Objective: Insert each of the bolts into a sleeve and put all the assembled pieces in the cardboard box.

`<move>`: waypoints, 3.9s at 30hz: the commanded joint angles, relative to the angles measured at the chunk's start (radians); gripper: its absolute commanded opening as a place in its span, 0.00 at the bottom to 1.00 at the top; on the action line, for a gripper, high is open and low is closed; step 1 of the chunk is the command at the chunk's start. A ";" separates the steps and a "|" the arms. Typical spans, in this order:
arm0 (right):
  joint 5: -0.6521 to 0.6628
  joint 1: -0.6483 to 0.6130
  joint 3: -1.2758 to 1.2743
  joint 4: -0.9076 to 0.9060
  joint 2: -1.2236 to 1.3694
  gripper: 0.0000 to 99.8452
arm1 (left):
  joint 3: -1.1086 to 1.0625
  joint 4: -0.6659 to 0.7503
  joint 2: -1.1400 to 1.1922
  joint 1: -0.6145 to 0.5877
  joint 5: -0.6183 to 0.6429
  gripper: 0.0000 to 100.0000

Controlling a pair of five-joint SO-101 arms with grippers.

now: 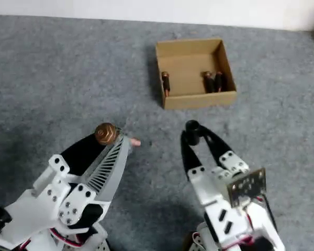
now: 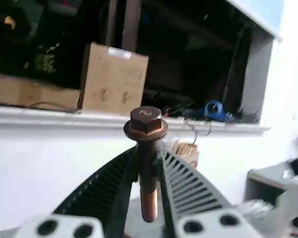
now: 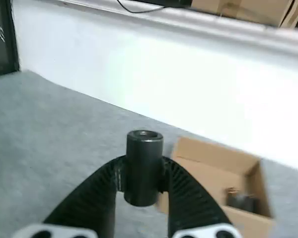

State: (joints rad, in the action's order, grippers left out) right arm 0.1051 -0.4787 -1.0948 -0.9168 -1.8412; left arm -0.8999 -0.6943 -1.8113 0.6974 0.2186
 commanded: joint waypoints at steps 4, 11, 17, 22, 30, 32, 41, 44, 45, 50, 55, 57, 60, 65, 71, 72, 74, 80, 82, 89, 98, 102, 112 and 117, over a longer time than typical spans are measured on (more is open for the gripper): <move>-0.052 0.008 -0.107 0.081 0.001 0.01 | -0.156 0.189 0.008 0.064 0.023 0.00; -0.049 -0.030 -0.117 0.081 0.001 0.01 | -0.323 0.358 0.015 0.064 0.043 0.00; -0.029 -0.170 -0.117 0.056 0.001 0.01 | -0.383 0.394 0.015 0.041 0.031 0.00; 0.060 -0.252 -0.116 0.007 0.001 0.01 | -0.415 0.394 0.015 0.002 0.031 0.00; 0.061 -0.259 -0.116 0.007 0.001 0.01 | -0.418 0.394 0.015 -0.070 0.031 0.00; 0.063 -0.257 -0.116 0.007 0.001 0.01 | -0.418 0.393 0.015 -0.062 0.032 0.00; 0.060 -0.208 -0.113 0.008 0.001 0.01 | -0.412 0.307 0.007 -0.054 0.121 0.00; 0.057 -0.185 -0.110 0.008 0.001 0.01 | -0.412 0.305 0.005 -0.056 0.120 0.00; 0.057 -0.185 -0.108 0.008 0.001 0.01 | -0.415 0.305 0.007 -0.056 0.120 0.00; 0.057 -0.193 -0.108 0.008 0.001 0.01 | -0.418 0.305 0.013 -0.056 0.120 0.00; 0.063 -0.193 -0.111 0.013 0.001 0.01 | -0.418 0.269 0.013 -0.044 0.123 0.00; 0.063 -0.193 -0.110 0.013 0.001 0.01 | -0.418 0.227 0.015 -0.010 0.123 0.00; 0.063 -0.193 -0.108 0.013 0.001 0.01 | -0.418 0.163 0.015 0.048 0.123 0.00; 0.063 -0.194 -0.111 0.008 0.001 0.01 | -0.418 0.028 0.015 0.039 0.124 0.00; 0.063 -0.194 -0.113 0.007 0.001 0.01 | -0.417 0.023 0.042 0.035 0.124 0.00; 0.063 -0.194 -0.114 0.007 0.001 0.01 | -0.410 0.023 0.074 0.030 0.124 0.00; 0.063 -0.194 -0.114 0.007 0.001 0.01 | -0.392 0.032 0.160 -0.001 0.133 0.00; 0.063 -0.194 -0.116 0.007 0.001 0.01 | -0.254 0.038 0.444 -0.085 0.239 0.01; 0.063 -0.194 -0.116 0.007 0.001 0.01 | -0.259 0.038 0.456 -0.077 0.238 0.01; 0.064 -0.189 -0.117 -0.008 0.001 0.01 | -0.277 0.038 0.397 -0.064 0.236 0.01; 0.064 -0.189 -0.136 -0.015 0.001 0.01 | -0.329 0.038 0.344 -0.062 0.241 0.27; 0.064 -0.193 -0.165 -0.013 0.001 0.01 | -0.334 0.038 0.340 -0.064 0.282 0.32; 0.064 -0.188 -0.171 -0.008 0.001 0.01 | -0.308 0.040 0.337 -0.151 0.482 0.31; 0.064 -0.188 -0.200 0.016 0.002 0.01 | -0.300 0.043 0.337 -0.302 0.485 0.25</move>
State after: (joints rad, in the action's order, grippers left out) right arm 0.1588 -0.6782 -1.2850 -0.9398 -1.8336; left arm -1.2421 -0.6529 -1.4630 0.5102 0.6989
